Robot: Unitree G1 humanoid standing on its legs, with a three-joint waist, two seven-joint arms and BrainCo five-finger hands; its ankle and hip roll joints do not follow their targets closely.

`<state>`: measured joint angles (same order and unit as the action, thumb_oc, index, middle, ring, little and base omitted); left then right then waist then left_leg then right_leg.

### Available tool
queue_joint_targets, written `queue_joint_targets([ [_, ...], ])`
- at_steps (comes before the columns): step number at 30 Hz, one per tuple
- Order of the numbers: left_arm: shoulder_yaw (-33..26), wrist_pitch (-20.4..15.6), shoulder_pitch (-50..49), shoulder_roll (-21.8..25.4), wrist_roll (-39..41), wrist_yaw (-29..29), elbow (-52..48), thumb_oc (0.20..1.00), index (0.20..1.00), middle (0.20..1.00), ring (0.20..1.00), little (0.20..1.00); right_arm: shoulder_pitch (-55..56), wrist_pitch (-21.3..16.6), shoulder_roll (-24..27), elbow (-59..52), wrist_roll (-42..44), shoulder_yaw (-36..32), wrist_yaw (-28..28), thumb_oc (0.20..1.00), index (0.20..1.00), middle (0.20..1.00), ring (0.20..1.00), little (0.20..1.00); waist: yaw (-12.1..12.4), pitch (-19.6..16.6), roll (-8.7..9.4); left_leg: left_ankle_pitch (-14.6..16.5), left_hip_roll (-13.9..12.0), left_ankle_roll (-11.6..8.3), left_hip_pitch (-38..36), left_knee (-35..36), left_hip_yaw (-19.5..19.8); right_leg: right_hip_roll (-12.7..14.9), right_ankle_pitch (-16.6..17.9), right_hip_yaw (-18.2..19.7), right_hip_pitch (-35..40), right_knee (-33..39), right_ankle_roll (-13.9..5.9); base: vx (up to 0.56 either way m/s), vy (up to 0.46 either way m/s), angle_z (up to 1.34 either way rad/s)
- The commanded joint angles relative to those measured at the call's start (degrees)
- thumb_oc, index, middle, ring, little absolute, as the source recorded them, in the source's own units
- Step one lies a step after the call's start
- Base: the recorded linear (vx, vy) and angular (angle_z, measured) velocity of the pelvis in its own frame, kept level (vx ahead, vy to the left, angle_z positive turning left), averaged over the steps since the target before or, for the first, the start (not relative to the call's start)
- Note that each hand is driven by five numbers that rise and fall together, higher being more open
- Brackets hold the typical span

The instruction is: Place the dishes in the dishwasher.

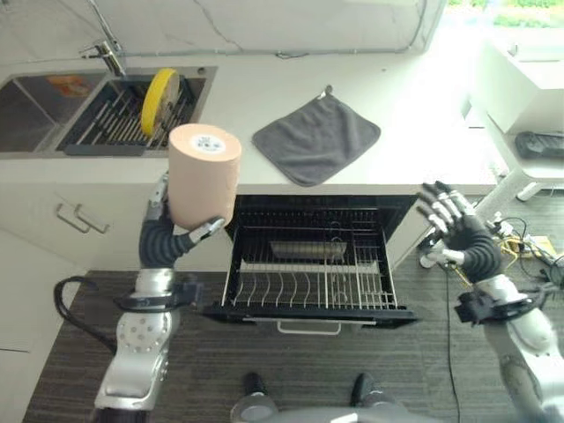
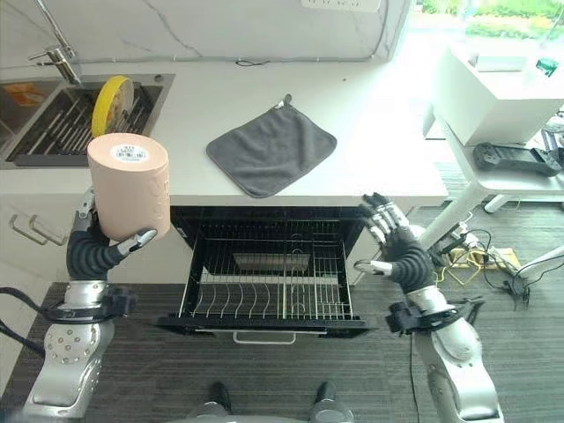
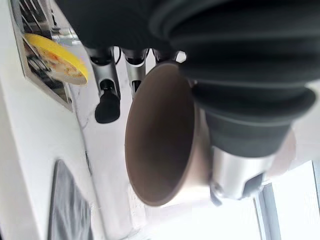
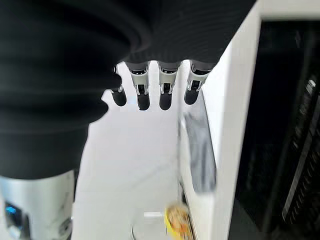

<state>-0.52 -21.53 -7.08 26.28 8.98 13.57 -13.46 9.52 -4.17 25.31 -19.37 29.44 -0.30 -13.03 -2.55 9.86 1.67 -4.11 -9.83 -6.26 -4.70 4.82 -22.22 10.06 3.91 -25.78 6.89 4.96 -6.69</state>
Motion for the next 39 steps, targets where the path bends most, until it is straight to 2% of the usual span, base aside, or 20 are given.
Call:
queue_joint_targets([
  [1, -0.05, -3.88, 4.17, 3.42, -6.89, 1.78, -0.05, 0.200, 0.200, 0.200, 0.200, 0.200, -4.47, -1.00, 1.12, -1.31, 2.37, -0.57, 0.88, 1.000, 1.000, 1.000, 1.000, 1.000, 0.67, -1.93, -0.49, 1.51, -5.34, -2.23, -3.07, 0.18, 2.52, 2.64, -0.63, 1.44, 1.10, -0.86, -3.66, 0.10, 0.100, 0.11],
  [6, 4.71, -2.74, 9.85, 4.28, -13.82, 2.89, 2.80, 0.200, 0.200, 0.200, 0.200, 0.200, -7.66, 0.70, -0.26, -1.24, 0.35, 2.48, 2.59, 1.000, 1.000, 1.000, 1.000, 1.000, 0.31, -2.09, -0.03, 3.04, -4.64, -1.24, -4.45, 0.18, 2.80, 3.99, -0.69, 1.66, 0.24, -3.08, -4.64, 0.06, 0.068, 0.03],
  [8, 7.87, -2.15, 12.62, 4.64, -16.76, 4.66, 4.73, 0.200, 0.200, 0.200, 0.200, 0.200, -9.70, 3.02, -0.29, -0.82, 1.89, 3.87, 5.18, 1.000, 1.000, 1.000, 1.000, 1.000, -0.08, -2.42, 0.03, 3.47, -4.49, -0.88, -4.98, 0.18, 2.58, 3.99, -0.74, 2.14, 0.00, -3.50, -4.60, 0.05, 0.031, -0.02],
  [11, 11.17, -1.29, 15.05, 4.75, -18.91, 6.00, 7.01, 0.200, 0.200, 0.200, 0.200, 0.200, -11.75, 3.22, -1.20, 0.36, 3.78, 5.51, 6.29, 1.000, 1.000, 1.000, 1.000, 1.000, -0.31, -2.73, -0.04, 3.82, -4.49, -0.74, -5.64, 0.18, 2.43, 3.67, -0.92, 2.67, 0.32, -3.51, -4.44, 0.04, 0.001, -0.02],
  [16, 15.79, 1.45, 17.18, 4.36, -20.80, 3.21, 8.21, 0.200, 0.200, 0.200, 0.200, 0.200, -14.48, 4.56, -1.75, -0.28, 6.42, 8.40, 6.96, 1.000, 1.000, 1.000, 1.000, 1.000, -0.01, -3.39, -0.27, 4.02, -4.62, -0.92, -6.13, 0.18, 2.55, 2.87, -0.91, 2.96, 1.23, -2.44, -4.03, 0.03, -0.018, -0.07],
  [21, 19.11, 3.15, 18.73, 3.36, -18.48, 0.69, 7.16, 0.200, 0.200, 0.200, 0.200, 0.200, -17.25, 4.19, -2.47, -0.91, 6.18, 10.81, 8.44, 1.000, 1.000, 1.000, 1.000, 1.000, 0.66, -4.26, -0.47, 3.91, -4.57, -1.09, -5.98, 0.18, 3.01, 2.41, -0.72, 2.75, 2.08, -1.26, -3.68, 0.01, -0.004, -0.01],
  [27, 21.20, 3.87, 19.34, 2.49, -17.39, 0.96, 7.39, 0.200, 0.200, 0.200, 0.200, 0.200, -19.51, 4.58, -2.97, -1.44, 7.06, 12.72, 9.54, 1.000, 1.000, 1.000, 1.000, 1.000, 1.38, -4.77, -0.38, 4.02, -4.48, -1.23, -6.05, 0.18, 3.33, 2.23, -0.75, 2.48, 2.76, -0.62, -3.53, 0.00, 0.000, 0.00],
  [30, 21.90, 3.60, 19.88, 2.01, -16.43, 1.28, 7.41, 0.200, 0.200, 0.200, 0.200, 0.200, -20.52, 6.25, -4.31, -0.56, 13.05, 14.43, 7.79, 1.000, 1.000, 1.000, 1.000, 1.000, 1.80, -5.04, -0.40, 3.92, -4.47, -1.34, -6.09, 0.18, 3.51, 2.13, -0.83, 2.19, 3.11, -0.47, -3.34, 0.00, 0.000, 0.00],
  [39, 22.94, 3.91, 20.77, 1.23, -16.12, 1.98, 7.95, 0.200, 0.200, 0.200, 0.200, 0.200, -21.79, 7.37, -6.65, 1.97, 15.38, 17.58, 6.78, 1.000, 1.000, 1.000, 1.000, 1.000, 2.61, -5.56, -0.30, 3.88, -4.44, -1.56, -5.97, 0.18, 4.27, 2.08, -0.98, 1.55, 3.67, -0.08, -3.16, -0.01, -0.003, 0.07],
])
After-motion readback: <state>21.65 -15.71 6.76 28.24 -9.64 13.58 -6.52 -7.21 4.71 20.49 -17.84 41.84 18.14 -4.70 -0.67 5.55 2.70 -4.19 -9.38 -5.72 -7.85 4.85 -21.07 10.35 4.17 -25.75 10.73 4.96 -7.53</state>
